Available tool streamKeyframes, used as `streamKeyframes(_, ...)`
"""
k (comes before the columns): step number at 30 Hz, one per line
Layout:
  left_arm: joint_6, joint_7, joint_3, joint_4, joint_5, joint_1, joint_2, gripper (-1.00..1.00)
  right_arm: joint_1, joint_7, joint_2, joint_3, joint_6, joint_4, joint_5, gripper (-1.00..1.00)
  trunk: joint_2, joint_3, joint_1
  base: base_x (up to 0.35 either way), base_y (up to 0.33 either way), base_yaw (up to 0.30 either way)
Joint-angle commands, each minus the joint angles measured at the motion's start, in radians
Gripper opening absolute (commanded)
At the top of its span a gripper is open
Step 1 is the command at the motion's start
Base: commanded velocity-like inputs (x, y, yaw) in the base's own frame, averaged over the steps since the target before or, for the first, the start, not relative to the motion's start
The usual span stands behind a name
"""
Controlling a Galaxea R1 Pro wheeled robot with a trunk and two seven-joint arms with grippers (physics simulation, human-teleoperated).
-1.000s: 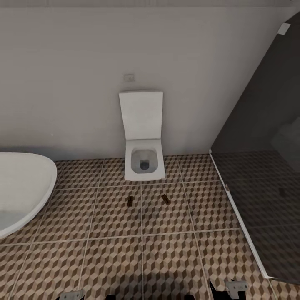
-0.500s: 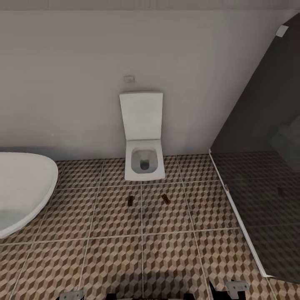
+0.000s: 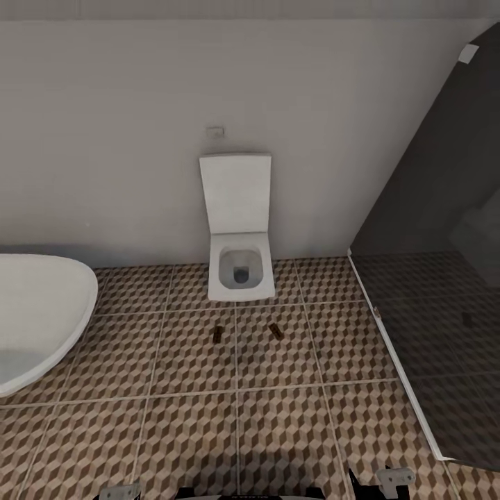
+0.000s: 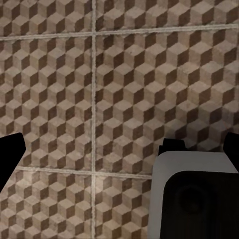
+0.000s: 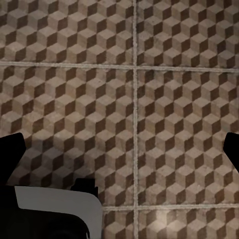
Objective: Take the four mousetraps from the cabinet in the bathroom and place them on the bathroom floor. Make sure all four end up on the same floor surface, and ensure that at least two of them are either under or directly next to the same bathroom sink.
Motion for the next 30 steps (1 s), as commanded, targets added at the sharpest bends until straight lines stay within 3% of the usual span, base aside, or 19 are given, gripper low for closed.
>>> streamKeyframes(1,-0.005,0.004,-0.008,0.003,0.002,-0.001,0.0,1.0,0.0,0.007,0.0,0.004,-0.003,0.001,-0.01,1.0,-0.002,-0.001,0.001,0.0,0.0,0.0)
streamKeyframes(30,-0.005,0.004,-0.008,0.003,0.002,-0.001,-0.001,1.0,0.0,0.004,0.013,0.004,-0.002,0.001,-0.01,1.0,-0.002,-0.001,0.001,0.0,0.0,0.0)
